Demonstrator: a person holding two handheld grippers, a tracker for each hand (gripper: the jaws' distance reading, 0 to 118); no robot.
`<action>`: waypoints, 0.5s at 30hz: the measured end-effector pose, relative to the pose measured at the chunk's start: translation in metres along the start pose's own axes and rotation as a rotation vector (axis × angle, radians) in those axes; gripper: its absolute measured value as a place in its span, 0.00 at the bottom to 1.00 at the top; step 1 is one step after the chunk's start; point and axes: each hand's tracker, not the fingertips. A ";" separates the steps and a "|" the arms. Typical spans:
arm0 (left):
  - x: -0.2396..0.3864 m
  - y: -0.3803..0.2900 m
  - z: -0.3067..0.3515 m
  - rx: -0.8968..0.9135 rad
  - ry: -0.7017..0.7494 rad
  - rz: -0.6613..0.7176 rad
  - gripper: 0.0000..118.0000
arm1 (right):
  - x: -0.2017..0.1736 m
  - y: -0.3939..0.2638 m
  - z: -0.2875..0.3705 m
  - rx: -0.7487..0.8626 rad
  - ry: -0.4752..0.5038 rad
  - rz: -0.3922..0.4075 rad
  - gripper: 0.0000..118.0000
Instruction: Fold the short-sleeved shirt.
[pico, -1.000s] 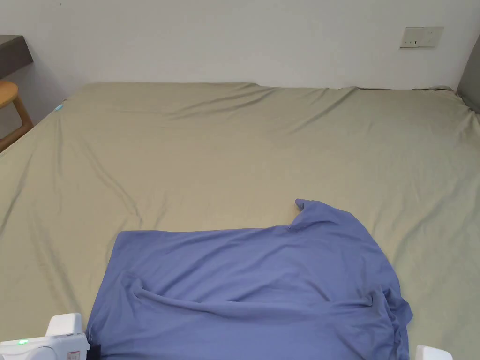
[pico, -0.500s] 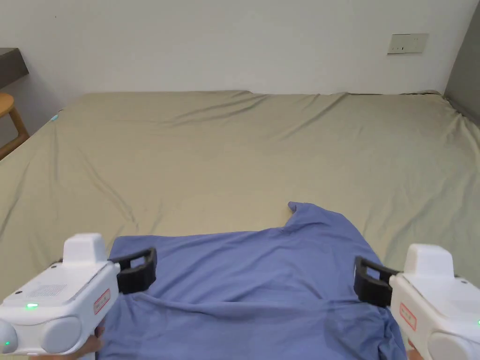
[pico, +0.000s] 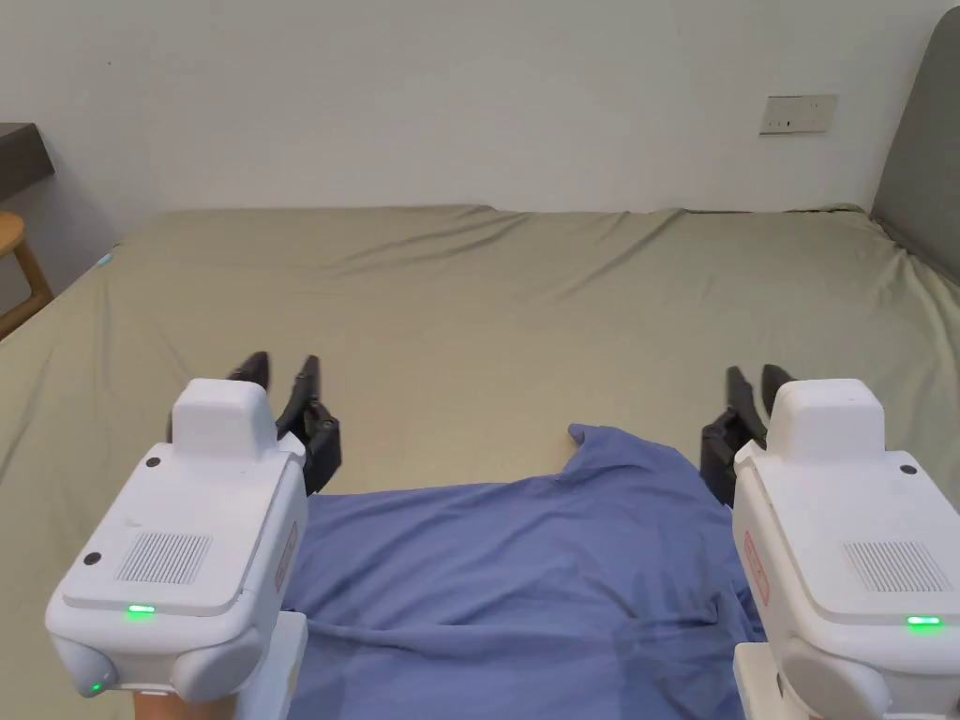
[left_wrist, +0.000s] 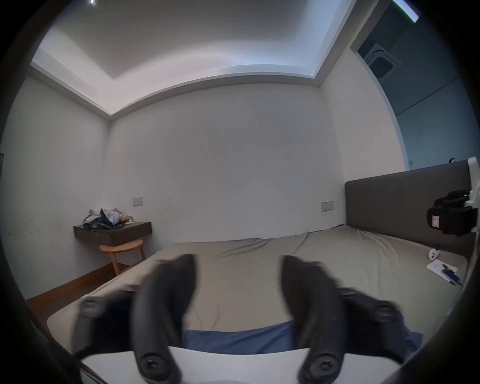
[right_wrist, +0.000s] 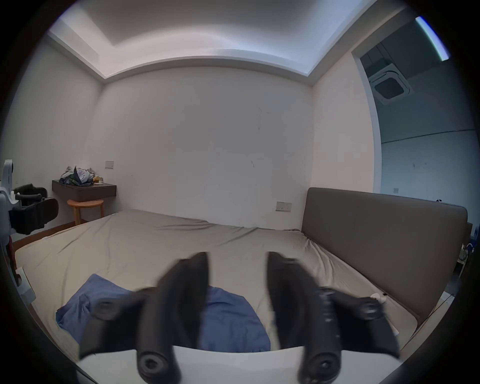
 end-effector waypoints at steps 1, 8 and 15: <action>0.001 0.000 -0.002 -0.008 -0.004 0.005 0.00 | -0.002 0.000 0.000 0.007 -0.002 0.004 0.02; -0.003 -0.008 -0.014 -0.054 -0.021 0.052 0.00 | -0.006 -0.003 -0.006 0.023 0.005 0.021 0.01; -0.017 -0.014 -0.055 -0.140 -0.035 0.060 0.00 | -0.011 -0.002 -0.031 0.013 0.019 0.032 0.01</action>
